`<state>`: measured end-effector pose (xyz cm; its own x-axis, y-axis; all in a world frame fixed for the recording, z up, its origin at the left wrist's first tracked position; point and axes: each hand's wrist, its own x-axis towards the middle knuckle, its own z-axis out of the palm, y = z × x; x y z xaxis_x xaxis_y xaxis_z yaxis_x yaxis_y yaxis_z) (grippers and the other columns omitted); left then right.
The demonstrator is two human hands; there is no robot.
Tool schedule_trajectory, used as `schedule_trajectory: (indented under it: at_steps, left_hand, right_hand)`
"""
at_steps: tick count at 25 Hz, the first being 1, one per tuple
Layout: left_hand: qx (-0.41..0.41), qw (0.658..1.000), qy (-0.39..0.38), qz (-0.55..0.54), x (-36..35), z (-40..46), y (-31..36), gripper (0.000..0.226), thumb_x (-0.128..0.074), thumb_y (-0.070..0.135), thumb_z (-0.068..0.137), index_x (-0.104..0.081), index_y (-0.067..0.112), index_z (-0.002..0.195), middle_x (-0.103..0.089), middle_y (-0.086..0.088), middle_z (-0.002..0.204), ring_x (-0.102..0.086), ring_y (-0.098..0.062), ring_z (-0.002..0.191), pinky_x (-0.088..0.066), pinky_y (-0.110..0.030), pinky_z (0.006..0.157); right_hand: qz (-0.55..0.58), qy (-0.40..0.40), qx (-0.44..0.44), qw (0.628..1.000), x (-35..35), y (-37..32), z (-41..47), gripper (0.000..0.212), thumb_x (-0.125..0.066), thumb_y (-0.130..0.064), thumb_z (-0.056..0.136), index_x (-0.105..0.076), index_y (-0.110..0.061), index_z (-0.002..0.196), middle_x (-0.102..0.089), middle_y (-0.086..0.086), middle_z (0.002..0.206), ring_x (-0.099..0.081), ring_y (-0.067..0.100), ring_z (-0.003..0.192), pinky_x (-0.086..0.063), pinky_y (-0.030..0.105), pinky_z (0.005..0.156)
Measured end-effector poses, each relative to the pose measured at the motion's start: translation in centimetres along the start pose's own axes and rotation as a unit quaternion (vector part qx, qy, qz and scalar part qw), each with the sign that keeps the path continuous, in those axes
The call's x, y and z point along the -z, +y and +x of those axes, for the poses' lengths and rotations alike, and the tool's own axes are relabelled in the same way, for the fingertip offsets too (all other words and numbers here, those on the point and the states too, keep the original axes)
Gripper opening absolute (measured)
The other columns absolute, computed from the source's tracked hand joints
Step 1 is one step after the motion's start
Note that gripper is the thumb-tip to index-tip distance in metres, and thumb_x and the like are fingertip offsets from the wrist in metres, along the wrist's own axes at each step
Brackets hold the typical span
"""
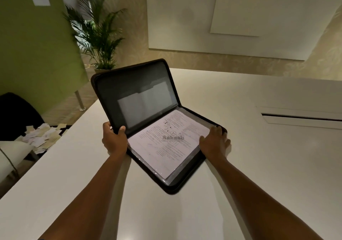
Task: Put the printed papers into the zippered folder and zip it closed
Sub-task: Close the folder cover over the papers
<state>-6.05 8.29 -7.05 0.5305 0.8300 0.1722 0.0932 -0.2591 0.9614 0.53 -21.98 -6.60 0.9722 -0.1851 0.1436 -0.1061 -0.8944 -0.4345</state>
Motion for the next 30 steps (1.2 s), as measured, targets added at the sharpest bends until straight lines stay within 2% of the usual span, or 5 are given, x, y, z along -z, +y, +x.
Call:
schedule_trajectory:
  at_steps: [3, 13, 23, 28, 30]
  left_hand:
    - [-0.006, 1.000, 0.001, 0.011, 0.0, -1.8, 0.3, 0.034, -0.072, 0.019, 0.088, -0.052, 0.011, 0.115, -0.068, -0.014, 0.115, -0.067, -0.035, 0.102, -0.050, -0.035, 0.084]
    - [-0.116, 0.984, -0.026, 0.133, -0.3, -7.8, 2.1, 0.044, -0.066, 0.013, 0.091, -0.056, 0.008, 0.133, -0.068, -0.016, 0.122, -0.065, -0.038, 0.110, -0.053, -0.044, 0.093]
    - [-0.220, 0.954, -0.077, 0.187, -2.5, -14.9, 4.6, 0.065, -0.053, 0.001, 0.089, -0.045, 0.029, 0.146, -0.073, 0.001, 0.099, -0.058, -0.010, 0.068, -0.041, -0.020, 0.062]
    - [-0.231, 0.916, -0.145, 0.296, -3.3, -16.8, 5.2, 0.071, -0.037, 0.008, 0.092, -0.023, 0.044, 0.152, -0.064, -0.007, 0.095, -0.062, -0.029, 0.087, -0.049, -0.035, 0.075]
    - [-0.250, 0.890, -0.157, 0.348, -3.8, -17.5, 5.4, 0.069, -0.035, 0.007, 0.095, -0.022, 0.041, 0.153, -0.062, -0.011, 0.109, -0.059, -0.033, 0.089, -0.049, -0.039, 0.076]
  right_hand:
    - [0.032, -0.017, -0.053, 0.998, 0.0, 0.6, -0.3, 0.058, -0.052, -0.031, 0.088, -0.037, -0.006, 0.139, -0.039, 0.024, 0.144, -0.038, 0.042, 0.129, -0.029, 0.054, 0.111]
    - [0.213, -0.077, 0.093, 0.970, 1.0, 4.6, 1.7, 0.060, -0.064, -0.032, 0.089, -0.043, -0.010, 0.140, -0.050, 0.012, 0.139, -0.047, 0.030, 0.128, -0.042, 0.048, 0.106]
    - [0.437, -0.139, 0.054, 0.887, 3.5, 7.5, 2.1, 0.039, -0.047, -0.047, 0.099, -0.066, -0.014, 0.108, -0.073, 0.008, 0.105, -0.070, 0.027, 0.097, -0.057, 0.048, 0.089]
    - [0.527, -0.185, 0.075, 0.826, 4.8, 8.7, 2.1, 0.047, -0.049, -0.064, 0.092, -0.073, -0.028, 0.110, -0.076, -0.005, 0.105, -0.073, 0.013, 0.095, -0.058, 0.019, 0.068]
    - [0.531, -0.194, 0.044, 0.824, 5.0, 8.8, 2.1, 0.059, -0.050, -0.076, 0.082, -0.074, -0.029, 0.108, -0.076, -0.003, 0.105, -0.074, 0.014, 0.095, -0.059, 0.022, 0.071]
